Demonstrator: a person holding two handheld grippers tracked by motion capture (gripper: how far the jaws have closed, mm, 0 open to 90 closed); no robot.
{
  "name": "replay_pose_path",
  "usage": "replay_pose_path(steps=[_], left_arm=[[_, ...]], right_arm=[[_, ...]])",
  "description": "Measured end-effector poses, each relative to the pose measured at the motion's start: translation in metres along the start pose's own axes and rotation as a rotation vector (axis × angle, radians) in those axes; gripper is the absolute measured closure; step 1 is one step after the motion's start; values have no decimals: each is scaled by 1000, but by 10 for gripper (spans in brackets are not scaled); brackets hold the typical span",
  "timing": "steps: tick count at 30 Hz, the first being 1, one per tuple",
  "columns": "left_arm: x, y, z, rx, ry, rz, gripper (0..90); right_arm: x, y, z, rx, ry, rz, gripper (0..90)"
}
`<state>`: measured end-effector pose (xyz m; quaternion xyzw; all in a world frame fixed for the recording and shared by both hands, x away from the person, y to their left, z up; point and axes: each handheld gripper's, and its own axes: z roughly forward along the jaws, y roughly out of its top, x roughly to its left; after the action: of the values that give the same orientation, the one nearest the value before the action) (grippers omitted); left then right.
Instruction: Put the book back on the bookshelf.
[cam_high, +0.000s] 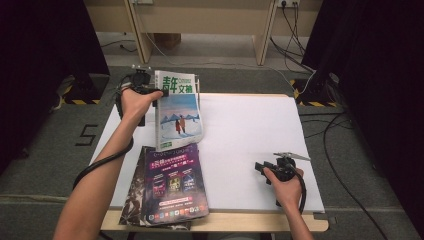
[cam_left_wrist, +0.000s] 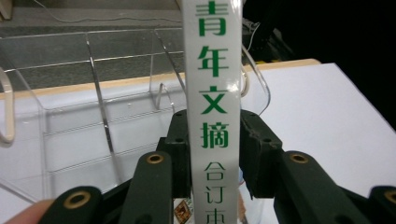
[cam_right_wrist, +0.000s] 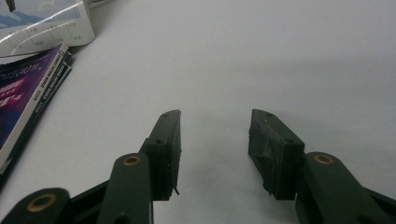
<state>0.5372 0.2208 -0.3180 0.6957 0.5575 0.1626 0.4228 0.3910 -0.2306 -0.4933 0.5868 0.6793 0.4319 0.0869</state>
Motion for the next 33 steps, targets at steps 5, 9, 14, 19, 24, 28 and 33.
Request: replay_pose_path(steps=[5,9,14,19,24,28,33], left_arm=[[-1,-3,1,-5,12,2,671],[0,-4,2,36,2,-23,674],[5,-10,5,24,-7,-50,720],[4,-8,5,44,-32,-53,728],[0,-10,1,23,-57,-35,732],[-2,-15,-11,-31,-101,-67,734],[-12,-17,-22,-113,-83,-30,736]], right_arm=[[0,0,0,-2,1,-2,542],[0,0,0,1,0,-2,542],[0,0,0,0,0,-2,542],[0,0,0,1,-2,-4,542],[0,0,0,-1,1,-4,542],[1,0,0,0,-1,2,543],[1,0,-1,2,-1,0,543]])
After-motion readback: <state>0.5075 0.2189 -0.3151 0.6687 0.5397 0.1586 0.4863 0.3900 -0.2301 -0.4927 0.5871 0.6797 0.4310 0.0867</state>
